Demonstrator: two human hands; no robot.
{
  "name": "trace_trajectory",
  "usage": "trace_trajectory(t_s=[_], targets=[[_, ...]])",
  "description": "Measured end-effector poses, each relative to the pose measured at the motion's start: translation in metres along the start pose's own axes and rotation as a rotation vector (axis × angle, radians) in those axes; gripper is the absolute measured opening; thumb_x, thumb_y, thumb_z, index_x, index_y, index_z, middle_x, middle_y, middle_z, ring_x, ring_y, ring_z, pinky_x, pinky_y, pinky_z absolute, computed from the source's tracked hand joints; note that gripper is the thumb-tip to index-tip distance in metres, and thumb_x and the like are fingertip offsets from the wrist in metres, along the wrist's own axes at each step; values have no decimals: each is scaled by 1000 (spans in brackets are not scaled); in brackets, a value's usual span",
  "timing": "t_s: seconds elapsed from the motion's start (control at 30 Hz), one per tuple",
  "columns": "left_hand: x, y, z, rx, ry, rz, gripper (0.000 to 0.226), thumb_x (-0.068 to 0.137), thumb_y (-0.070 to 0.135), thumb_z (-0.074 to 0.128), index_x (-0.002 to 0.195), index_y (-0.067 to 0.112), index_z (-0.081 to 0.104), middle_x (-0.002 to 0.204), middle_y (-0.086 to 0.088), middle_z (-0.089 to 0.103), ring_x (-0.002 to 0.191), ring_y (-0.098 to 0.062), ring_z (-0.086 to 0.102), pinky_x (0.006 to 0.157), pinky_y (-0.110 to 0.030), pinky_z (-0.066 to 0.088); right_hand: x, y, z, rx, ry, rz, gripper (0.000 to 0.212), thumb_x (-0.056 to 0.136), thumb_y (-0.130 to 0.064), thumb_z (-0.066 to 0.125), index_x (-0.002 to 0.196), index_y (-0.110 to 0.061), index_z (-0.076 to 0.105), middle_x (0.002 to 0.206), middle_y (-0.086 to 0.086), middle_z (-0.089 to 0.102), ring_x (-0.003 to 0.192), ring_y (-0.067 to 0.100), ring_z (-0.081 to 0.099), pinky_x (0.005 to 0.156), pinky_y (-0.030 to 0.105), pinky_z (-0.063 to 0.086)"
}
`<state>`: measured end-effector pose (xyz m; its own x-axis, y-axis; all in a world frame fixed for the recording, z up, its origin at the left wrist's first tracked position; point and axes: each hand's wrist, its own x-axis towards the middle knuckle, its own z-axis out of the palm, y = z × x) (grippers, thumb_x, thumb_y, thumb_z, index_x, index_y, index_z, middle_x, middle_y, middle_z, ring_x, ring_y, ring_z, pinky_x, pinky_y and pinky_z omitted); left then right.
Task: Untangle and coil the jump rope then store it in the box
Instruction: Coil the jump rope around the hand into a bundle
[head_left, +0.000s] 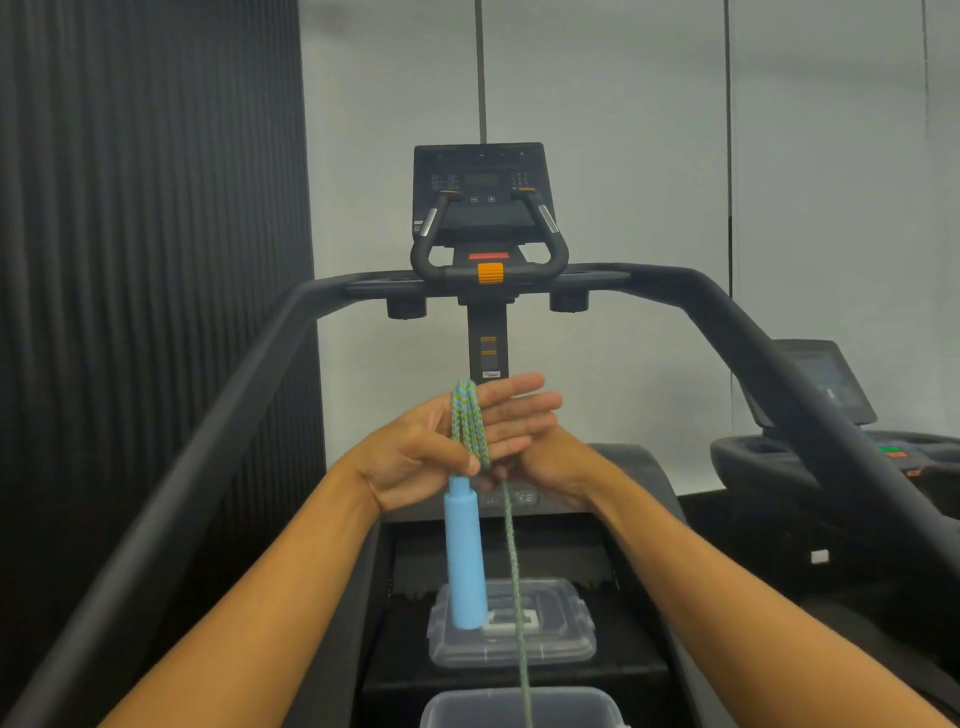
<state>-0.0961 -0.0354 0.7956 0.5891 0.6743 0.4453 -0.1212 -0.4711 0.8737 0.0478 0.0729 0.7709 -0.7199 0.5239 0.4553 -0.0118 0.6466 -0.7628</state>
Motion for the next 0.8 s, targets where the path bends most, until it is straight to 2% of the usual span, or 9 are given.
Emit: trace_trajectory(t_s=[0.07, 0.1, 0.17, 0.27, 0.43, 0.53, 0.63, 0.7, 0.8], targets=[[1, 3, -4, 40, 18, 22, 91, 70, -31, 32, 156, -1, 23, 161, -23, 32, 150, -35, 29, 123, -43, 22, -6, 4, 11, -24, -16, 17, 21, 98, 0, 51, 85, -14, 61, 71, -2, 61, 56, 4, 59, 62, 22, 51], [1, 4, -7, 64, 30, 23, 92, 70, -31, 34, 156, 0, 23, 161, -22, 32, 150, -34, 30, 123, -42, 23, -13, 2, 19, -45, -40, 3, 17, 100, -8, 53, 85, -10, 60, 69, 1, 60, 55, 7, 58, 60, 21, 51], [1, 4, -12, 90, 45, 15, 94, 68, -29, 37, 156, 1, 23, 161, -21, 33, 150, -32, 30, 123, -40, 24, -22, 1, 26, -119, -39, -25, 23, 103, -21, 52, 86, -7, 59, 66, 0, 58, 54, 9, 56, 55, 16, 48], [-1, 0, -18, 67, 74, -7, 90, 70, -22, 40, 156, 1, 25, 160, -20, 34, 150, -33, 31, 124, -42, 23, -34, -7, 27, -184, -38, -38, 21, 103, -25, 51, 91, -10, 59, 63, -1, 56, 52, 11, 54, 51, 17, 46], [-6, -3, -25, -25, 185, -18, 75, 82, 22, 60, 151, 1, 39, 156, -21, 42, 147, -34, 37, 125, -50, 11, -41, -18, 20, -343, -134, -65, 30, 101, -31, 57, 88, -4, 60, 67, 5, 56, 48, 6, 53, 51, 28, 53], [-9, -4, -25, -102, 244, -40, 75, 90, 44, 45, 150, 0, 40, 154, -22, 43, 146, -34, 38, 126, -51, 9, -44, -30, 17, -384, -146, -91, 28, 99, -30, 61, 84, -6, 62, 66, 4, 58, 46, 6, 53, 53, 27, 54], [-12, -5, -23, -274, 200, -87, 83, 92, 56, 37, 151, -2, 35, 156, -26, 38, 147, -37, 35, 125, -49, 19, -43, -43, 12, -414, -123, -133, 23, 98, -28, 63, 80, -13, 65, 64, 2, 59, 43, 4, 53, 49, 24, 50], [-13, -6, -21, -274, 176, -133, 88, 91, 63, 35, 151, -2, 36, 157, -27, 36, 146, -39, 35, 123, -49, 24, -40, -51, 7, -410, -110, -139, 20, 96, -26, 65, 83, -12, 69, 64, -7, 61, 44, 4, 54, 49, 24, 52], [-13, -8, -19, -219, 172, -161, 98, 90, 74, 28, 149, -4, 40, 150, -26, 45, 134, -37, 47, 120, -48, 24, -32, -62, -3, -435, -130, -137, 20, 90, -22, 73, 74, -11, 69, 84, -21, 71, 57, 0, 62, 62, 19, 51]])
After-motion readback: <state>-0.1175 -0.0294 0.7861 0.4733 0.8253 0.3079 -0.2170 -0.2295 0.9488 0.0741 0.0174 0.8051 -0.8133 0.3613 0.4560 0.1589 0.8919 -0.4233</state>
